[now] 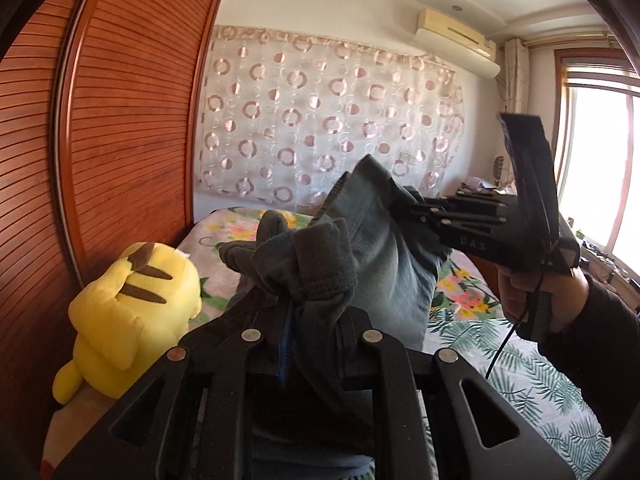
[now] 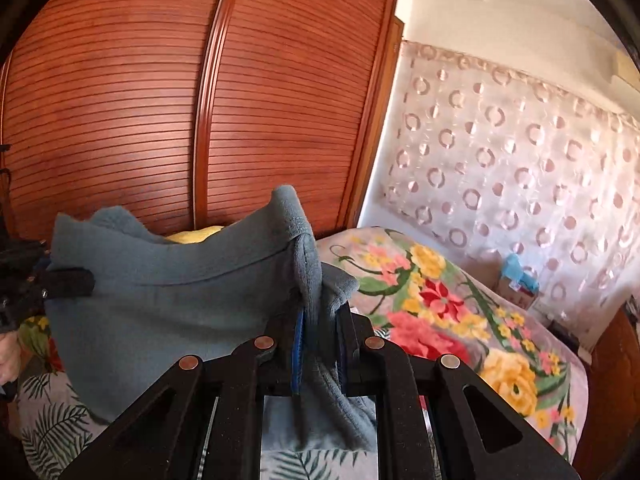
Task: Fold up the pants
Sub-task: 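Lift the folded shorts with both grippers and carry them toward the clothes stack, then lower the shorts onto the stack of folded jeans and open both grippers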
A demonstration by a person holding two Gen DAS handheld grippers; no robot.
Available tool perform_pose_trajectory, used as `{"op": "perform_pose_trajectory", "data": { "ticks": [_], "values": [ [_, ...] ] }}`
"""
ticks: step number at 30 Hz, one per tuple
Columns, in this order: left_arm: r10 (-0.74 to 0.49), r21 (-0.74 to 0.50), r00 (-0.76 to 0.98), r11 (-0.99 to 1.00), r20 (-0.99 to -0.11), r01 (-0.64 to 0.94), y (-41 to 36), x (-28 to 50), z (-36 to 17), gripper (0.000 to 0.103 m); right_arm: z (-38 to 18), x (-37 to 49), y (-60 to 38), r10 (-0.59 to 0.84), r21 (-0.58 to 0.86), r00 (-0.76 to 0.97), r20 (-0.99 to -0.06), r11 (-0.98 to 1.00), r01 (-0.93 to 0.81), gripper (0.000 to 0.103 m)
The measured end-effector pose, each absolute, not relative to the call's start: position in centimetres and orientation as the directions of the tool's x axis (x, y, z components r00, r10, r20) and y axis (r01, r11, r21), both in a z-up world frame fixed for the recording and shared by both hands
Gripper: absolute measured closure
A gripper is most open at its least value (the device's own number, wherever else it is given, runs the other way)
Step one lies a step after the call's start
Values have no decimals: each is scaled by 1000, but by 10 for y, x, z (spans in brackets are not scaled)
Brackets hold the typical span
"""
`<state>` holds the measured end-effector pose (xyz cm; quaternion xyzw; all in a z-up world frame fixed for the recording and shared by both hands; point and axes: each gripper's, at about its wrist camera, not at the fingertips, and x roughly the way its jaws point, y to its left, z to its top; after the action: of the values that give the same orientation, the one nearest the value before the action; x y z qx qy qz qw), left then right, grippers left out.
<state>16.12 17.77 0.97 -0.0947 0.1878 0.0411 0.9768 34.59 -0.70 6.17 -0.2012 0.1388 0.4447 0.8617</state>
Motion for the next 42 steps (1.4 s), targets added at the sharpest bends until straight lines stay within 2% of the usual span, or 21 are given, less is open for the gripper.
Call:
{"op": "perform_pose_trajectory", "data": {
  "ticks": [7,12,14,16,20,26,32,33,37,42],
  "values": [
    [91,-206,925,962,-368,-176,185,152,-1,85,56,368,27,733,-215,517,-441,474,-854,90],
    [100,-220,913,955,-396,-200,188,155,-13,83,51,378,36,741,-181,478,-471,449,-875,90],
    [92,-219,908,956,-408,-196,188,157,-16,83,48,382,38,733,-158,456,-506,440,-884,81],
    [102,-214,903,955,-417,-207,188,157,-19,83,46,391,39,719,-120,449,-530,460,-880,79],
    [104,-218,901,953,-420,-212,192,156,-21,83,50,396,27,718,-108,473,-510,492,-864,65],
    [110,-229,898,947,-426,-225,192,153,-24,82,53,395,-13,732,-77,475,-488,506,-859,64],
    [125,-217,892,946,-435,-238,187,152,-24,74,30,409,-16,662,-89,510,-549,561,-823,64],
    [125,-215,891,947,-437,-239,187,152,-24,69,30,415,-11,650,-78,519,-555,580,-811,64],
    [137,-190,890,952,-435,-240,188,147,-19,58,30,420,0,652,-29,513,-558,603,-798,64],
    [154,-149,880,958,-449,-243,191,142,-17,53,34,407,1,661,-25,519,-542,605,-796,64]
  ]
}}
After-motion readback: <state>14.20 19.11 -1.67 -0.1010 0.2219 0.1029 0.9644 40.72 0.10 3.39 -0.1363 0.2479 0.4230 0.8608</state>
